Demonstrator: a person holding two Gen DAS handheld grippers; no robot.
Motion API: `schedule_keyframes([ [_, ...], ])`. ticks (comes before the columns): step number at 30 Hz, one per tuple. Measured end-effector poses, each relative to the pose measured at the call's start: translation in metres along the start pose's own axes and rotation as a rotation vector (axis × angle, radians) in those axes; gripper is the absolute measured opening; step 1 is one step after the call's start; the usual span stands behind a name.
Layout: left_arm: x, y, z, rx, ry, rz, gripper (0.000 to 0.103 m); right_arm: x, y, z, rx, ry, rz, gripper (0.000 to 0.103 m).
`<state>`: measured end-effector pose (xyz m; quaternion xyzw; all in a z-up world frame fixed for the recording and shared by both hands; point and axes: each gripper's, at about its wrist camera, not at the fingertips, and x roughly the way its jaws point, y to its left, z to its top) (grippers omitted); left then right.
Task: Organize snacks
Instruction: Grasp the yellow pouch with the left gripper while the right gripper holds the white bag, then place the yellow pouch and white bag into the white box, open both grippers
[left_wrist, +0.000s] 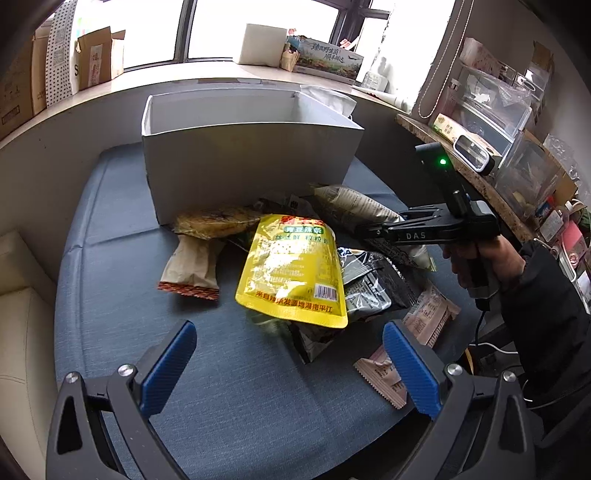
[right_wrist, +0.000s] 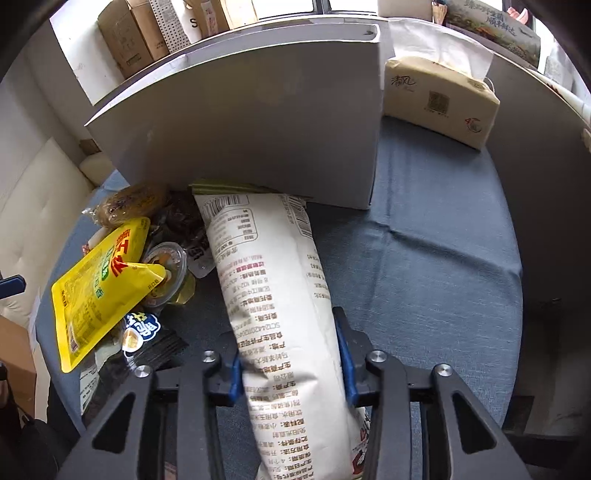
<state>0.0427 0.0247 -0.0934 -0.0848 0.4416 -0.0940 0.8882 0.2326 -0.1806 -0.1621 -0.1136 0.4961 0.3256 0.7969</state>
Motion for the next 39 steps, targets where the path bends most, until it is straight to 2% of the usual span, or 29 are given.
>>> schedule_keyframes([
  [4, 0.009, -0.002, 0.012, 0.002, -0.019, -0.026, 0.103, -0.023, -0.004, -0.006, 0.013, -0.044, 0.014, 0.041],
  [9, 0.026, -0.017, 0.032, 0.056, -0.033, 0.013, 0.103, -0.071, -0.002, -0.015, 0.048, -0.153, 0.02, 0.041],
  [13, 0.047, -0.023, 0.043, 0.106, 0.003, 0.058, 0.103, -0.104, 0.004, -0.025, 0.085, -0.227, 0.038, 0.041],
  [16, 0.067, -0.021, 0.05, 0.109, 0.058, 0.044, 0.103, -0.126, 0.009, -0.037, 0.085, -0.268, 0.038, 0.041],
  [22, 0.099, -0.013, 0.054, 0.117, 0.115, 0.059, 0.103, -0.133, 0.024, -0.05, 0.077, -0.281, 0.044, 0.041],
  [30, 0.106, -0.013, 0.05, 0.143, 0.098, 0.091, 0.102, -0.126, 0.038, -0.054, 0.076, -0.27, 0.089, 0.041],
  [31, 0.106, -0.013, 0.049, 0.152, 0.092, 0.098, 0.099, -0.125, 0.039, -0.054, 0.074, -0.271, 0.093, 0.041],
  [32, 0.106, -0.014, 0.049, 0.159, 0.093, 0.098, 0.084, -0.124, 0.04, -0.055, 0.074, -0.271, 0.097, 0.041],
  [39, 0.092, -0.018, 0.049, 0.18, 0.07, 0.061, 0.059, -0.122, 0.042, -0.058, 0.091, -0.271, 0.118, 0.041],
])
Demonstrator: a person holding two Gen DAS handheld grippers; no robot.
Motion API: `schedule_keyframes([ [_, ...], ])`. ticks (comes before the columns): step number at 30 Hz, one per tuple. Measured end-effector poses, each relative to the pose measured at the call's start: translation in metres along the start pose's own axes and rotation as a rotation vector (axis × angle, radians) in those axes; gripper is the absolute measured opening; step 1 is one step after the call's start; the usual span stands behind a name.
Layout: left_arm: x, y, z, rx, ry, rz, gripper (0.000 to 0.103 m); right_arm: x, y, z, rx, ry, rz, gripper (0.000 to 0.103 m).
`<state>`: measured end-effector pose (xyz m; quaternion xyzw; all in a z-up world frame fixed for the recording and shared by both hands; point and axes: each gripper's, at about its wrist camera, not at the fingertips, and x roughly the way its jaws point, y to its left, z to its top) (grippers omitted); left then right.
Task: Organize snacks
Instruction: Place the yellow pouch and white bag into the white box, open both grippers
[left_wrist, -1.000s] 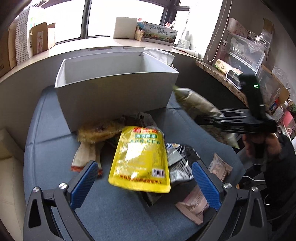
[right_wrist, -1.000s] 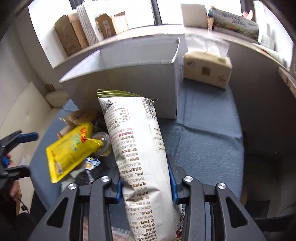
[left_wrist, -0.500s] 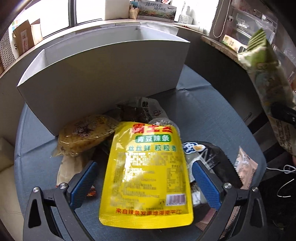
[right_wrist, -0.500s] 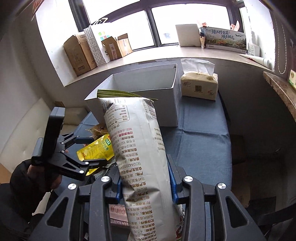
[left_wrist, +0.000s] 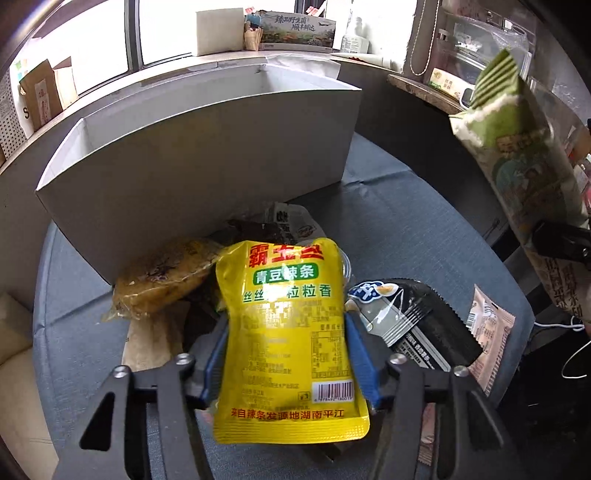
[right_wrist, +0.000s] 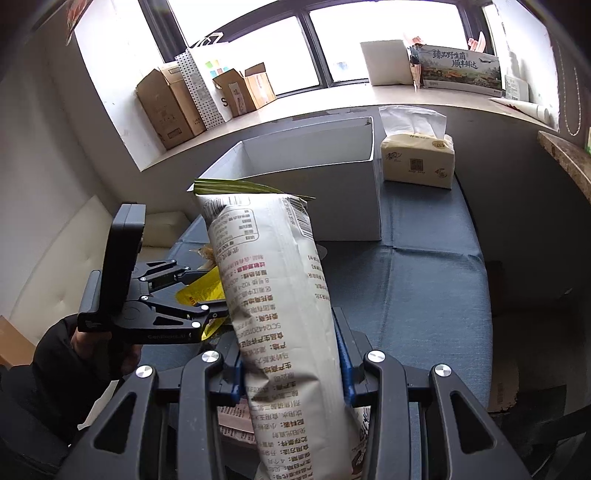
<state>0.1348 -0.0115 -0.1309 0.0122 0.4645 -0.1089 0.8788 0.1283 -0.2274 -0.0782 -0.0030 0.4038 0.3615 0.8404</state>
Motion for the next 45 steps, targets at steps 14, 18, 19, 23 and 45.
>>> schedule_keyframes([
  [14, -0.042, 0.01, -0.005, -0.049, -0.079, -0.039, 0.056, 0.003, 0.01, 0.0, 0.003, -0.011, 0.022, 0.041],
  [18, -0.074, 0.014, -0.001, -0.065, -0.143, -0.017, 0.056, 0.001, 0.013, 0.008, 0.002, -0.035, 0.034, 0.041],
  [19, -0.082, 0.015, 0.002, -0.068, -0.159, -0.016, 0.056, 0.001, 0.015, 0.012, 0.0, -0.042, 0.039, 0.041],
  [23, -0.107, 0.023, 0.021, -0.078, -0.223, 0.005, 0.056, 0.001, 0.024, 0.034, -0.02, -0.078, 0.037, 0.042],
  [45, -0.03, 0.128, 0.179, -0.234, -0.176, 0.15, 0.057, 0.153, -0.021, 0.233, 0.098, 0.008, -0.207, 0.042],
])
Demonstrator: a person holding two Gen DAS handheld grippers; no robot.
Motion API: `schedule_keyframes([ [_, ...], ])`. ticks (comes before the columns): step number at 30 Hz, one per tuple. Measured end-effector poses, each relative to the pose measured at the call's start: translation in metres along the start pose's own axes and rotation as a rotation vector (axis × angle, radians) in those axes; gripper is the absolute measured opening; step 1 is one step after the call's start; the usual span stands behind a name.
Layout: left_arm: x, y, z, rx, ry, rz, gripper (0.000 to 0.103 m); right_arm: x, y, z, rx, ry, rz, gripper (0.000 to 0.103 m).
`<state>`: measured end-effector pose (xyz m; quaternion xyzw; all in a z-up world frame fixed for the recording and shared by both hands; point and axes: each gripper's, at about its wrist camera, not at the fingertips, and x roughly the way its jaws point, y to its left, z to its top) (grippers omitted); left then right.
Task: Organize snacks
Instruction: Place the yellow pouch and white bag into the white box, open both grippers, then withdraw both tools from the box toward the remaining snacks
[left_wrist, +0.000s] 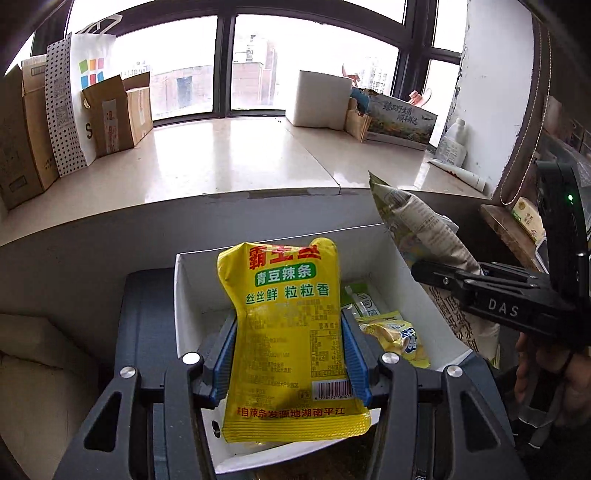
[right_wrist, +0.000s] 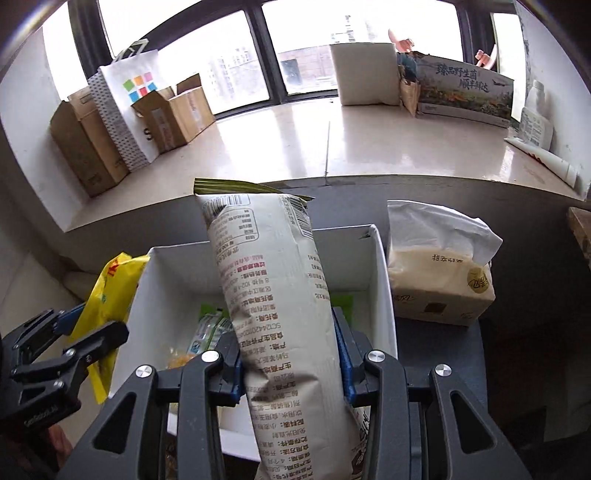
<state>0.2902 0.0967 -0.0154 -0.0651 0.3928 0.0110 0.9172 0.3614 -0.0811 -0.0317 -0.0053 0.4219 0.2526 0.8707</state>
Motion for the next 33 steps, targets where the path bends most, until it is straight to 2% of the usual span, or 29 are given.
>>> schedule_keyframes([
  [2, 0.009, 0.002, -0.001, 0.001, 0.019, 0.018, 0.059, 0.01, -0.001, 0.005, 0.0, 0.012, 0.009, 0.043],
  [3, 0.013, 0.005, -0.002, -0.006, 0.033, 0.017, 0.069, 0.014, -0.002, 0.005, 0.004, 0.026, 0.003, 0.049],
  [4, 0.017, 0.007, -0.004, -0.013, 0.052, 0.017, 0.076, 0.018, -0.004, 0.003, 0.012, 0.036, 0.005, 0.071],
  [6, 0.019, 0.011, -0.009, -0.026, 0.055, 0.043, 0.09, 0.021, -0.007, -0.002, 0.014, 0.043, 0.016, 0.103],
  [9, 0.02, 0.021, -0.017, -0.081, 0.071, -0.008, 0.091, 0.012, -0.01, -0.01, 0.007, -0.005, -0.01, 0.103],
  [11, 0.017, 0.031, -0.023, -0.171, 0.08, -0.019, 0.091, 0.002, -0.013, -0.012, 0.004, -0.053, -0.026, 0.103],
  [13, 0.01, 0.035, -0.032, -0.233, 0.041, -0.063, 0.091, -0.007, -0.014, -0.015, 0.022, -0.086, -0.026, 0.103],
  [14, 0.01, 0.033, -0.035, -0.223, 0.032, -0.046, 0.091, -0.01, -0.013, -0.016, 0.016, -0.087, -0.018, 0.103],
  [17, 0.017, 0.018, -0.041, -0.131, 0.099, 0.059, 0.092, -0.018, -0.009, -0.02, -0.003, -0.095, -0.01, 0.103],
  [20, 0.011, 0.016, -0.048, -0.151, 0.117, 0.019, 0.1, -0.028, -0.008, -0.025, 0.002, -0.1, 0.029, 0.103],
  [21, 0.008, 0.014, -0.05, -0.153, 0.113, 0.026, 0.101, -0.031, -0.008, -0.028, 0.008, -0.104, 0.039, 0.103],
  [23, 0.001, 0.006, -0.052, -0.129, 0.114, 0.067, 0.101, -0.037, -0.009, -0.034, 0.012, -0.115, 0.045, 0.103],
  [24, -0.002, 0.001, -0.054, -0.104, 0.122, 0.111, 0.102, -0.041, -0.008, -0.037, 0.01, -0.118, 0.051, 0.103],
  [26, -0.01, -0.01, -0.059, -0.038, 0.108, 0.261, 0.102, -0.05, -0.007, -0.045, 0.008, -0.131, 0.067, 0.103],
  [28, -0.022, -0.02, -0.066, 0.013, 0.089, 0.36, 0.102, -0.064, -0.005, -0.055, 0.004, -0.155, 0.094, 0.103],
  [30, -0.039, -0.028, -0.074, 0.041, 0.051, 0.412, 0.102, -0.083, -0.002, -0.069, -0.009, -0.184, 0.131, 0.103],
  [33, -0.068, -0.036, -0.088, 0.062, 0.001, 0.451, 0.103, -0.11, 0.004, -0.095, -0.046, -0.218, 0.192, 0.103],
])
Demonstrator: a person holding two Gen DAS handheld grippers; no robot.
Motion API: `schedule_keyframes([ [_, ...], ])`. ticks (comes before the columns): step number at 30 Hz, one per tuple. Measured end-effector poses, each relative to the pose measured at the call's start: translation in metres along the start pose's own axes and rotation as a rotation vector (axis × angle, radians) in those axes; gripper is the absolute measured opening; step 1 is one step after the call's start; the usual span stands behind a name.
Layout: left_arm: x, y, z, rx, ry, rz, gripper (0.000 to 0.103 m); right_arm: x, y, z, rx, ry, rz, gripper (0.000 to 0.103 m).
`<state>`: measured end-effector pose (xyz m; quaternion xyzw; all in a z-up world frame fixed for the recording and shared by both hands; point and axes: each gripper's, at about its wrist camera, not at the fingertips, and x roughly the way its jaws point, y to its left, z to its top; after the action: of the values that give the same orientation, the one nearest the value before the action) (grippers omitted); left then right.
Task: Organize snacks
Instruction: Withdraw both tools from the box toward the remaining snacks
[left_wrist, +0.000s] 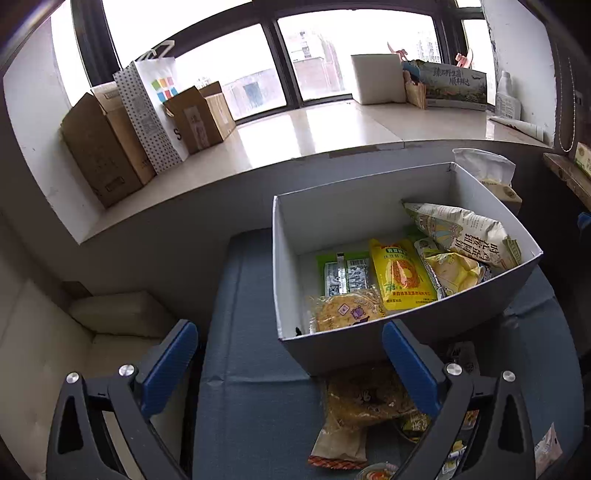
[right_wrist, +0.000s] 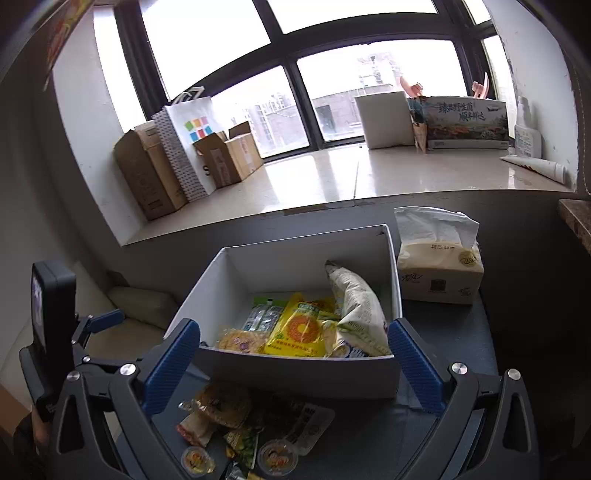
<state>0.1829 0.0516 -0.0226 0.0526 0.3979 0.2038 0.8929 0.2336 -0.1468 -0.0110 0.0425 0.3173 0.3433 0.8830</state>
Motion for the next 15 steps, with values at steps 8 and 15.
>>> schedule_keyframes([
  [8, -0.053, -0.001, -0.033, 0.089, -0.062, 0.11, 0.103, -0.052, 0.019, -0.076, -0.05, 0.045, 0.052, 0.103],
  [15, -0.091, 0.007, -0.069, 0.105, -0.085, -0.014, 0.103, -0.073, 0.026, -0.127, -0.094, 0.119, -0.01, 0.103],
])
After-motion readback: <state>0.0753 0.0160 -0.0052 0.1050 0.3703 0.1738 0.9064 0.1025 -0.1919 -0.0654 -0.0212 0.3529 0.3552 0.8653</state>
